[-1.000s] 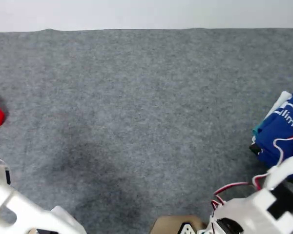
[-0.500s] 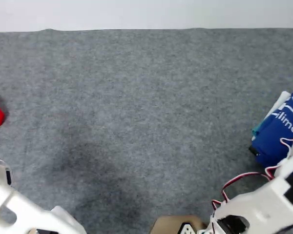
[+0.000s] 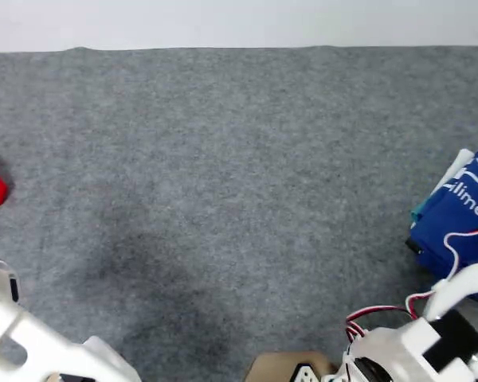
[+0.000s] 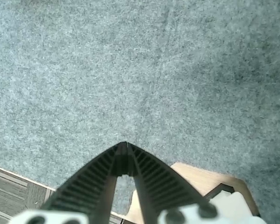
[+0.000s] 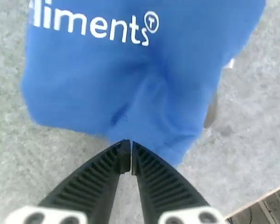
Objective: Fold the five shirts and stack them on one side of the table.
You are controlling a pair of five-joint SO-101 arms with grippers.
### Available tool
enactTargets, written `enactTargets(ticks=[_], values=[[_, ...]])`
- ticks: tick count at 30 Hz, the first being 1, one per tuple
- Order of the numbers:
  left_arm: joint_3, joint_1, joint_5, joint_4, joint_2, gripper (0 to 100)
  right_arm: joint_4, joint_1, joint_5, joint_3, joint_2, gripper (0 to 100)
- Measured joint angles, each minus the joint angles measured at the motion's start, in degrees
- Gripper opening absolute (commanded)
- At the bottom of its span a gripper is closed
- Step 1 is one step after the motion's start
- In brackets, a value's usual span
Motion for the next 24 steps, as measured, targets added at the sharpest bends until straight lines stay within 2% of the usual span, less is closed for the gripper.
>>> enactTargets(ticks=[6,11,16,24], values=[[0.0,0.0,0.0,0.0,0.0,0,-10.46,0.0,0.18,11.52,5.01,0.9],[0.0,0.0,0.0,0.0,0.0,0,-9.85,0.0,0.18,11.78,4.04,0.9],[0.0,0.0,0.0,0.0,0.0,0,-10.29,0.0,0.18,8.26,-3.34,0.9],[0.0,0.0,0.0,0.0,0.0,0,-25.14,0.0,0.18,7.56,-3.34,0.9]])
